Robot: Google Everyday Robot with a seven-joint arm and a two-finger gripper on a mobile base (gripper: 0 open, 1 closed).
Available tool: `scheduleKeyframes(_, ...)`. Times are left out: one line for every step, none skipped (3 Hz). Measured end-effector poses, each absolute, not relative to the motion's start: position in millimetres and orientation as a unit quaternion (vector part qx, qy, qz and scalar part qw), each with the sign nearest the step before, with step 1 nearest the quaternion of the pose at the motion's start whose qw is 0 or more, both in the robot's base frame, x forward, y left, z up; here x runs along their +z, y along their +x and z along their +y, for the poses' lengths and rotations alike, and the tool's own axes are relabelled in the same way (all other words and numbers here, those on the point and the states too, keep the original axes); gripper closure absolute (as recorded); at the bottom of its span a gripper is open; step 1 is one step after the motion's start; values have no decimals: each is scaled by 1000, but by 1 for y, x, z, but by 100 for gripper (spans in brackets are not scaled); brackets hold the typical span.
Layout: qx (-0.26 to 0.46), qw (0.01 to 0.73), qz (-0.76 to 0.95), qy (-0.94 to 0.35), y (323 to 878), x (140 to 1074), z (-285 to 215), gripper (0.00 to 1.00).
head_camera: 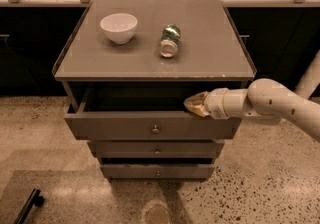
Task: Open top drawer
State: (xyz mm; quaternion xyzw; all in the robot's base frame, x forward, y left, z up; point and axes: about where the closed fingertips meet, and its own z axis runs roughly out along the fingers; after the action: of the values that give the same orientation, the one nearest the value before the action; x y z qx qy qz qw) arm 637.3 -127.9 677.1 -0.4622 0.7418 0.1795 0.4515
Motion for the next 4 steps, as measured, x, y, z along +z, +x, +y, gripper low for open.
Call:
scheduleKeyframes(218,429,742,-466,617,677,-126,100)
scheduleKeyframes(229,423,743,-465,612,679,-128,100)
scheduleKeyframes(260,405,740,-470,592,686,-131,100)
scheduleKeyframes(285,388,730,-484,577,685,-123,100)
